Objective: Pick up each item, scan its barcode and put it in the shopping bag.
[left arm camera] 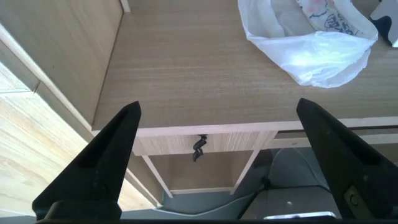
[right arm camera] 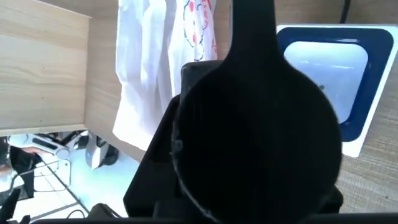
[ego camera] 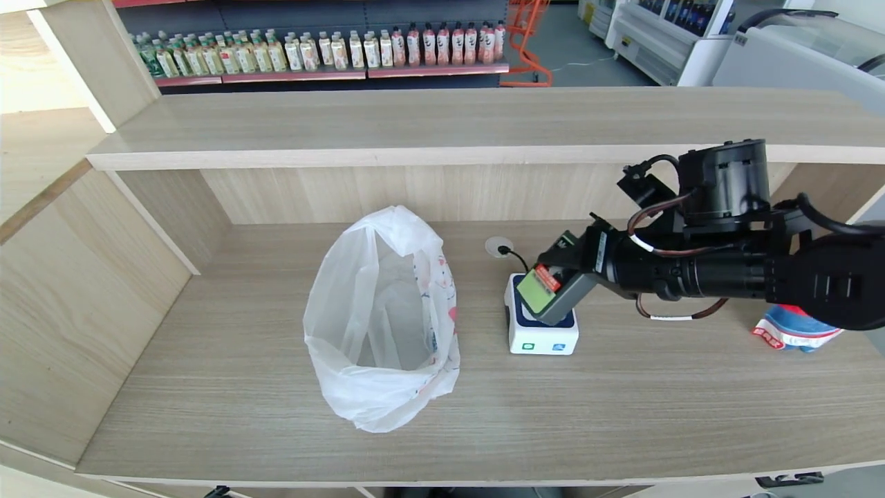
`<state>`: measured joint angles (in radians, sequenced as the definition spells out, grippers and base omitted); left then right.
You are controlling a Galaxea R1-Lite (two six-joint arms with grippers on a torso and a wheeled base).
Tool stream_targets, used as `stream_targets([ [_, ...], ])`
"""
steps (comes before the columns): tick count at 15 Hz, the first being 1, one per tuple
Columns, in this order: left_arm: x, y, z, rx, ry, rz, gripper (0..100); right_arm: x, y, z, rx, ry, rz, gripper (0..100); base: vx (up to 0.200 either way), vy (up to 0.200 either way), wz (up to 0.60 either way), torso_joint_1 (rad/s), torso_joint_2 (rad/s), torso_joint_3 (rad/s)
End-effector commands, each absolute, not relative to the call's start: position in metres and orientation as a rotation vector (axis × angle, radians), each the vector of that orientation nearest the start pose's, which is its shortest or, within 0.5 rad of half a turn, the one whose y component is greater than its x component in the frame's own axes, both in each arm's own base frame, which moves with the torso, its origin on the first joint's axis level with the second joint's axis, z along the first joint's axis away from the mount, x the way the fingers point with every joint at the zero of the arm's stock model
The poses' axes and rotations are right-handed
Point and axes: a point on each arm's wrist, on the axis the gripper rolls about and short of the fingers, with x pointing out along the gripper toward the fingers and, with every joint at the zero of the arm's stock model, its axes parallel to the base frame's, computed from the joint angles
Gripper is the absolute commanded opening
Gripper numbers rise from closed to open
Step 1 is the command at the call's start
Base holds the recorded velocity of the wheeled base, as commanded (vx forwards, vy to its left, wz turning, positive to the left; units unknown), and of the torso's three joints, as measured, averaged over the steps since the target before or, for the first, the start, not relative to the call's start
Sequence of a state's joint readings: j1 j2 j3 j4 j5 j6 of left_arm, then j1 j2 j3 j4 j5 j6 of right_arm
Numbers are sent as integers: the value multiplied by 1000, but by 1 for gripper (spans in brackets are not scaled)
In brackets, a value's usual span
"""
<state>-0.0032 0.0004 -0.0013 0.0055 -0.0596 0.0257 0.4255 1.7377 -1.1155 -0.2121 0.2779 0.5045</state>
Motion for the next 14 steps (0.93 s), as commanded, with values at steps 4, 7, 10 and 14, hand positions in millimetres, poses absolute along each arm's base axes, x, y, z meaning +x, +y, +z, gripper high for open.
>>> stream_targets([
  [4, -23, -1, 75, 26, 2, -61, 100, 321, 150, 180, 281, 601, 469, 0, 0, 0, 0, 0, 0, 0],
  [7, -23, -1, 75, 26, 4, -61, 100, 333, 157, 178, 267, 586, 479, 0, 0, 0, 0, 0, 0, 0],
  [10, -23, -1, 75, 26, 2, -61, 100, 341, 164, 177, 264, 579, 487, 0, 0, 0, 0, 0, 0, 0],
  [14, -23, -1, 75, 26, 2, -61, 100, 354, 169, 171, 237, 572, 492, 0, 0, 0, 0, 0, 0, 0],
])
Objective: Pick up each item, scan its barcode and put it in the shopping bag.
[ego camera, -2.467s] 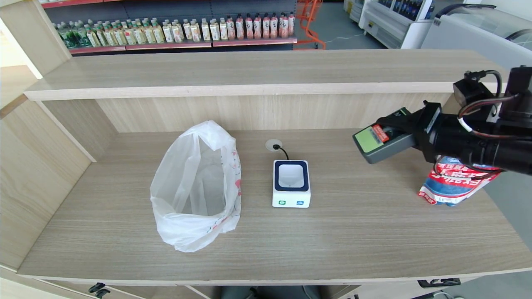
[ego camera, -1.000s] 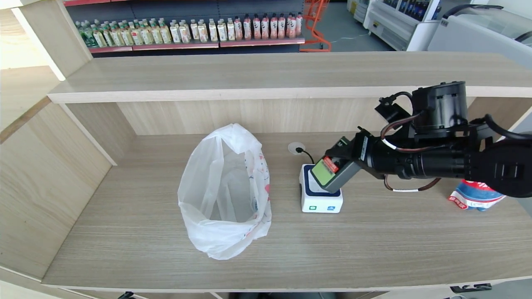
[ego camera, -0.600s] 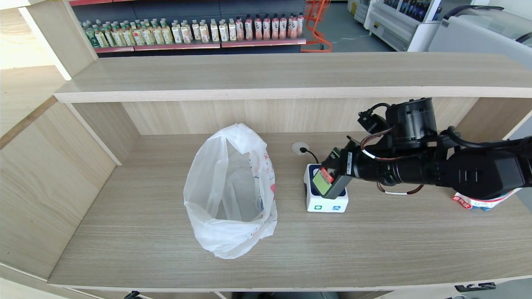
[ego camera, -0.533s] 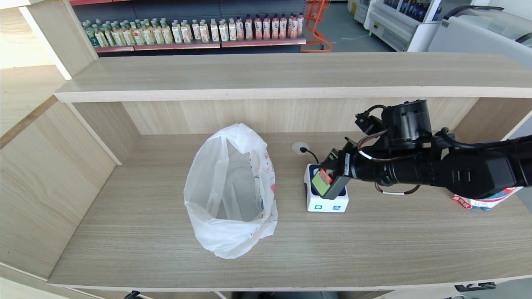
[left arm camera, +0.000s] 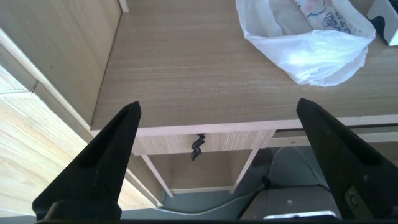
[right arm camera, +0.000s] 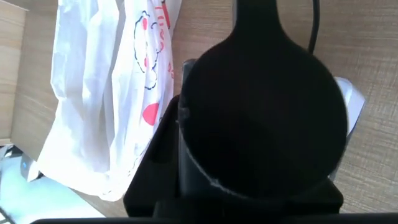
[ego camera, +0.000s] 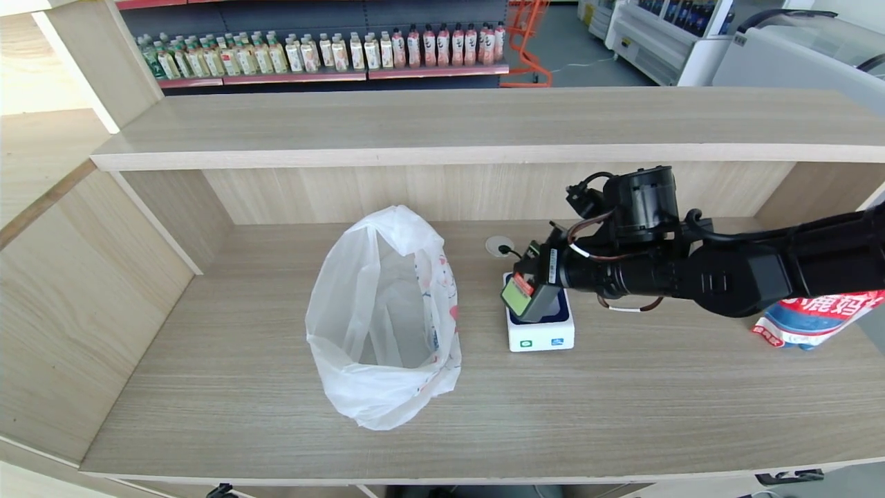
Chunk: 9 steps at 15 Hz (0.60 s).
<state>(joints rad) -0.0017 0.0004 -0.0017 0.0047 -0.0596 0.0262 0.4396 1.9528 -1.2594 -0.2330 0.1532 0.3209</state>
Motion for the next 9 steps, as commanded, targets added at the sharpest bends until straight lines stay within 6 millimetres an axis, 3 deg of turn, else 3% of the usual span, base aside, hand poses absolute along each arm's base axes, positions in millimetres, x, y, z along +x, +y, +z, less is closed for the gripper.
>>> stream_targets([
  [1, -23, -1, 75, 26, 2, -61, 100, 356, 169, 170, 221, 568, 495, 0, 0, 0, 0, 0, 0, 0],
  [4, -23, -1, 75, 26, 2, -61, 100, 351, 168, 176, 202, 552, 502, 0, 0, 0, 0, 0, 0, 0],
  [6, -23, -1, 75, 26, 2, -61, 100, 341, 164, 190, 213, 522, 512, 0, 0, 0, 0, 0, 0, 0],
  [9, -23, -1, 75, 26, 2, -61, 100, 302, 153, 247, 387, 441, 595, 0, 0, 0, 0, 0, 0, 0],
])
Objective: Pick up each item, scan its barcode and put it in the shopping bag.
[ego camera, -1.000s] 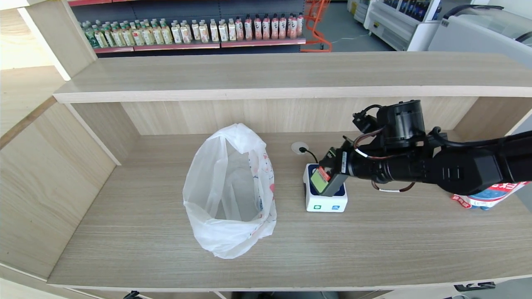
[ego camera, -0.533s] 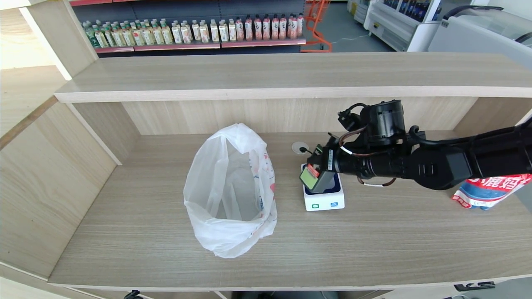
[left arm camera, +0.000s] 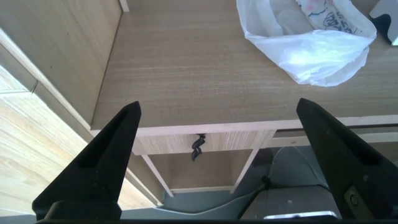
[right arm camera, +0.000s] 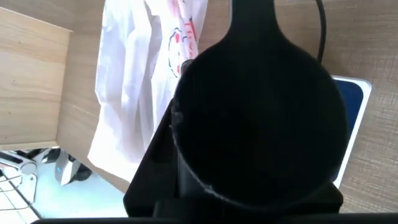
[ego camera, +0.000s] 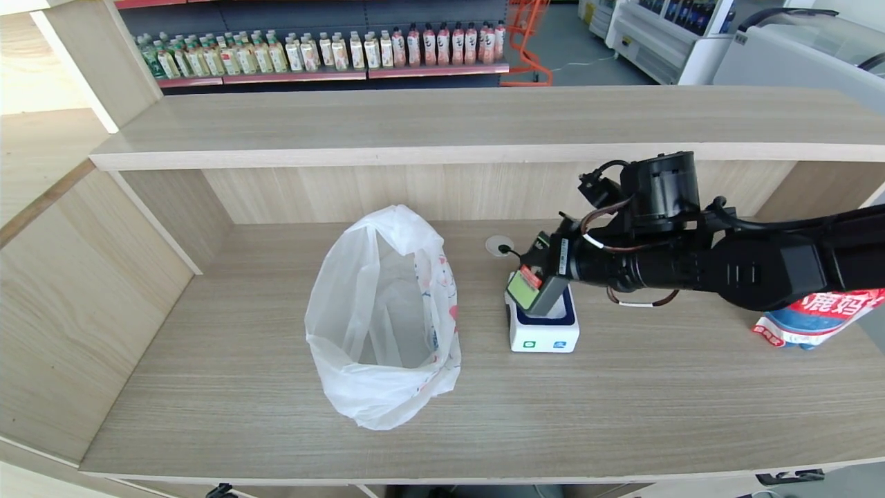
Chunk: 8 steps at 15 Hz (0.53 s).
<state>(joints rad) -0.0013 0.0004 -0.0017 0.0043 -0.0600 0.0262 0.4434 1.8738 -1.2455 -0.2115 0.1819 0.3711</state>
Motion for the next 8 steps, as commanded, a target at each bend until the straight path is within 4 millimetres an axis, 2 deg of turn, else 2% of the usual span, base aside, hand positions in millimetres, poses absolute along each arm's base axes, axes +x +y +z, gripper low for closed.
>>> stream_targets([
  [1, -23, -1, 75, 26, 2, -61, 100, 296, 149, 255, 386, 426, 598, 0, 0, 0, 0, 0, 0, 0],
  [2, -23, -1, 75, 26, 2, -61, 100, 274, 136, 275, 354, 406, 601, 0, 0, 0, 0, 0, 0, 0],
  [3, -23, -1, 75, 26, 2, -61, 100, 263, 126, 281, 314, 391, 594, 0, 0, 0, 0, 0, 0, 0],
  [8, -23, -1, 75, 26, 2, -61, 100, 237, 108, 261, 265, 442, 576, 0, 0, 0, 0, 0, 0, 0],
])
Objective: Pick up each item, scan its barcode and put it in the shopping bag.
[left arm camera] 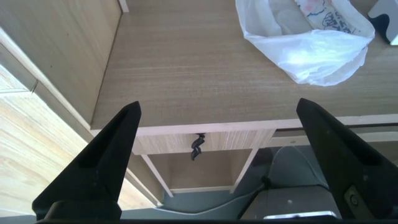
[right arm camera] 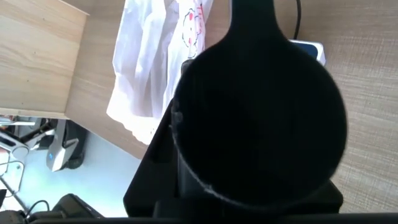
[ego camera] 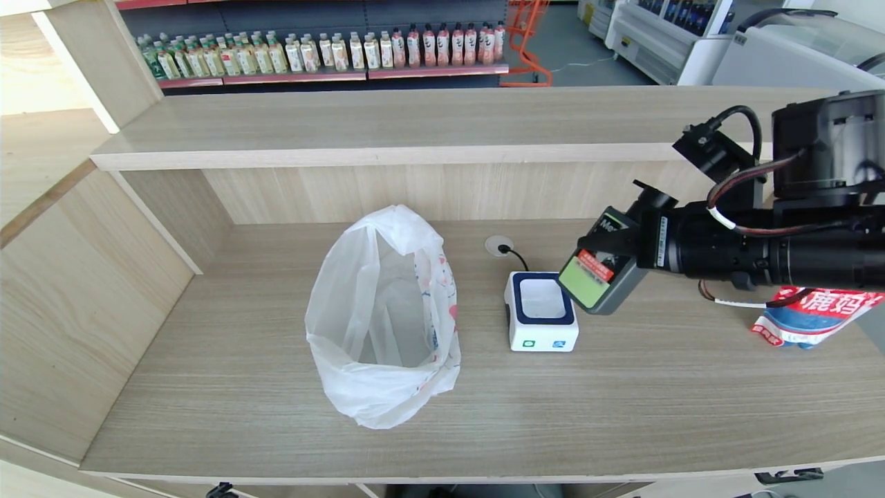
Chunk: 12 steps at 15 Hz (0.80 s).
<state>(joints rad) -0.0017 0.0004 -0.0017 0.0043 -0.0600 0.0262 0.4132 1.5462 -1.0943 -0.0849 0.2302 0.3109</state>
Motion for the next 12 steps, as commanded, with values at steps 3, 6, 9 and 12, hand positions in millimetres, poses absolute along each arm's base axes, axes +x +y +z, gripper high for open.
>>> stream_targets([
  [3, -23, -1, 75, 26, 4, -61, 100, 232, 107, 260, 269, 445, 577, 0, 0, 0, 0, 0, 0, 0],
  [6, -23, -1, 75, 24, 2, -61, 100, 232, 108, 261, 278, 448, 617, 0, 0, 133, 0, 2, 2, 2],
  [9, -23, -1, 75, 26, 2, -61, 100, 236, 113, 257, 278, 471, 649, 0, 0, 67, 0, -4, -4, 1],
  [12, -23, -1, 75, 26, 2, -61, 100, 240, 129, 249, 240, 501, 692, 0, 0, 0, 0, 0, 0, 0],
])
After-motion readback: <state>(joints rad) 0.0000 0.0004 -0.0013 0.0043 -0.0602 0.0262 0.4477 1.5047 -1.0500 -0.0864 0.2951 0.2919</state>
